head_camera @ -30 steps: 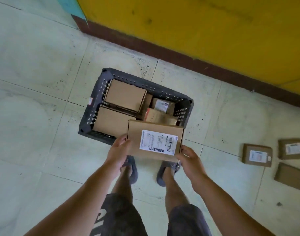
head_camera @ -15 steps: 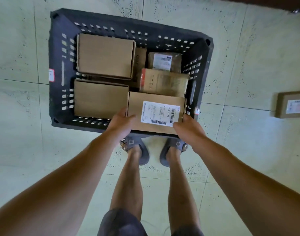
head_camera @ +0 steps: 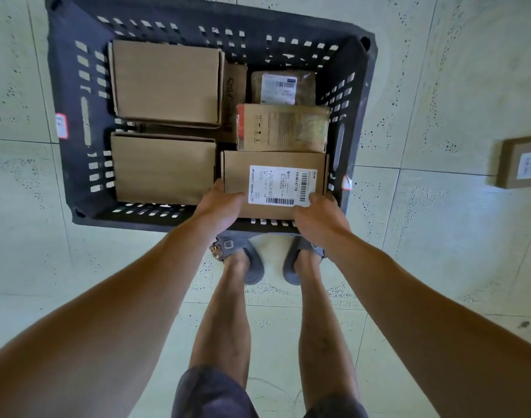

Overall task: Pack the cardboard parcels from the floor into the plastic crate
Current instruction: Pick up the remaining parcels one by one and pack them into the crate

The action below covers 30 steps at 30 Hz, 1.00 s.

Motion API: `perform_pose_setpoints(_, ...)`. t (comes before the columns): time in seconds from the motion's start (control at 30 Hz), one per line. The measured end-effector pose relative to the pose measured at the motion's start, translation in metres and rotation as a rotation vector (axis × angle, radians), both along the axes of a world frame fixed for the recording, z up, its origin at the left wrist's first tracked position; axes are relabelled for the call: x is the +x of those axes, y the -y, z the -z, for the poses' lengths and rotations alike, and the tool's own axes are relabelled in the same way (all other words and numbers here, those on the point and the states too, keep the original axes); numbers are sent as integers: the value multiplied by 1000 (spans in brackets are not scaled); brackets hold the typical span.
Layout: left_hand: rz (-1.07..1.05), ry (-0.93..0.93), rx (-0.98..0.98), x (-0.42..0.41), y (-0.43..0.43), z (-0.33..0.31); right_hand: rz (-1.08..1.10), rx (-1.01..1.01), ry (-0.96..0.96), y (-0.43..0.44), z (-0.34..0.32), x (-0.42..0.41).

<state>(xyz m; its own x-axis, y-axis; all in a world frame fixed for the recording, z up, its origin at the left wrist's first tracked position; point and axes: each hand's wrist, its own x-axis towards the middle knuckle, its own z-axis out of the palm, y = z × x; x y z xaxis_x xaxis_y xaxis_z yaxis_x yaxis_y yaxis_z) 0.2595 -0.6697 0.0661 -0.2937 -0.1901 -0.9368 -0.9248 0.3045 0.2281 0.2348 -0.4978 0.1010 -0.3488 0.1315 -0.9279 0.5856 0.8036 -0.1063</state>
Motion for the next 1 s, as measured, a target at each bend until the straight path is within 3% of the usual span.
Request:
perform_pose_setpoints(0.13,-6,-36,-25,-2,-4,-2,-171,-21,-199,3,-5,13)
perform_pose_setpoints(0.23,9,-28,-24,-2,-7,-2,-226,-82,-143,6,1,12)
perform_pose_setpoints(0.4,99,-13,-3,-2,-3,4,-98,-118,15,5,18,0)
perform_pose_setpoints(0.57,-53,-56,-44,-5,-6,-14,23,-161,0,-3,-7,-11)
perform_pose_setpoints(0.73,-169,-149,-37,-11,-19,-88,15,-182,-89,-23,-82,-18)
perform_pose_setpoints(0.87,-297,-214,18,-12,-31,-181,-3,-188,-172,-44,-170,-27)
perform_pose_setpoints(1.0,-272,-297,107,-11,-48,-282,9,-157,-293,-68,-267,-28)
